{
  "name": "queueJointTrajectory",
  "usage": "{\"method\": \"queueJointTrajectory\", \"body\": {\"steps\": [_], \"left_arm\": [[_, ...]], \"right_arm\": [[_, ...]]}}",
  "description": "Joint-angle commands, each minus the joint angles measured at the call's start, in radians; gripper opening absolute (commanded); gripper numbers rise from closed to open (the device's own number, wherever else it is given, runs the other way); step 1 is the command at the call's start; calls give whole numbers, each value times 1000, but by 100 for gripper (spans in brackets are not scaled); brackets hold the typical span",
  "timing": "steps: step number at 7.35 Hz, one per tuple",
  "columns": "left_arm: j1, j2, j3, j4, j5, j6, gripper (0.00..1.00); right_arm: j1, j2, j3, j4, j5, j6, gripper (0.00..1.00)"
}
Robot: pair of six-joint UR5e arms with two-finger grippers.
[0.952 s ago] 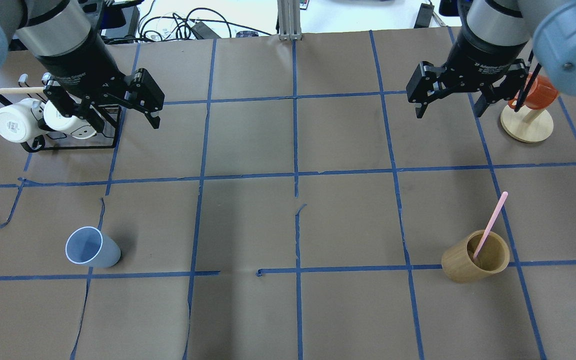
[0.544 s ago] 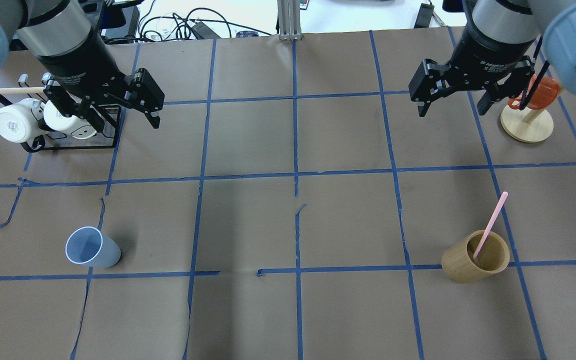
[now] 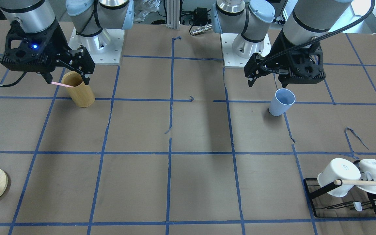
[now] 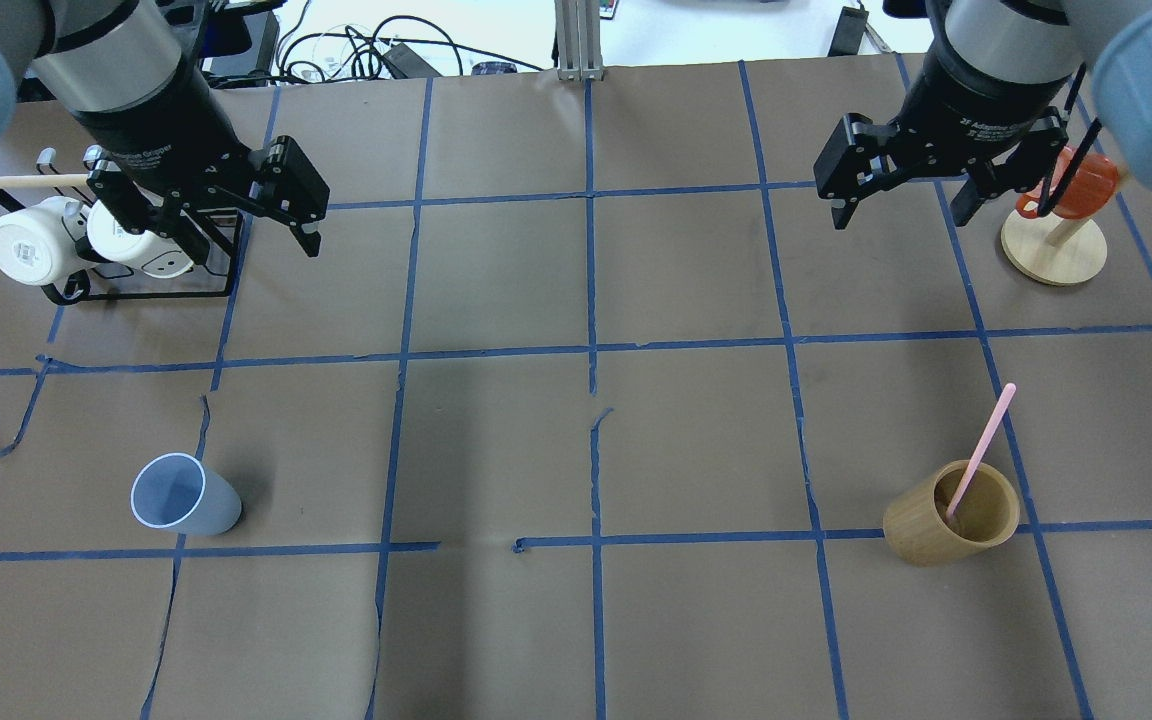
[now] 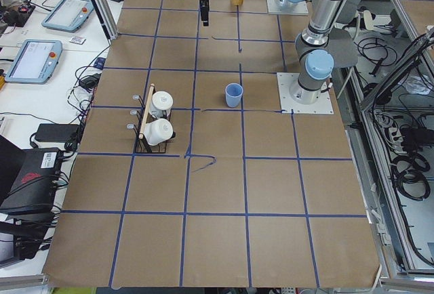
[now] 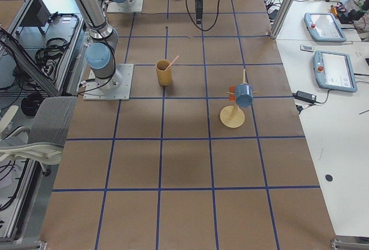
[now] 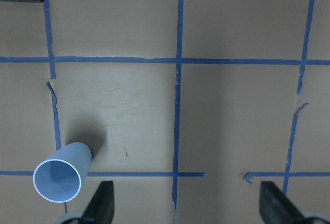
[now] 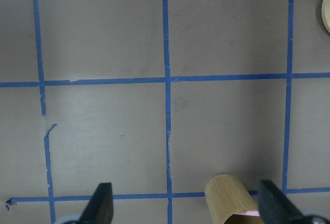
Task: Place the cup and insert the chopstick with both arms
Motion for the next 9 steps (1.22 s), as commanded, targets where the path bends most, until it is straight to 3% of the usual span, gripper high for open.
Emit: {"method": "queueJointTrajectory", "body": {"steps": [1, 5, 6, 9], "left_arm": [[0, -1, -1, 0, 2, 0, 100], [0, 0, -1, 5, 5, 0, 100], [0, 0, -1, 6, 7, 0, 100], [0, -1, -2, 6, 7, 0, 100]], "right_arm": [[3, -3, 6, 14, -54, 1, 100], [10, -20, -2, 34, -19, -1, 100], [12, -10, 2, 24, 31, -1, 100], [11, -8, 4, 23, 33, -1, 100]]}}
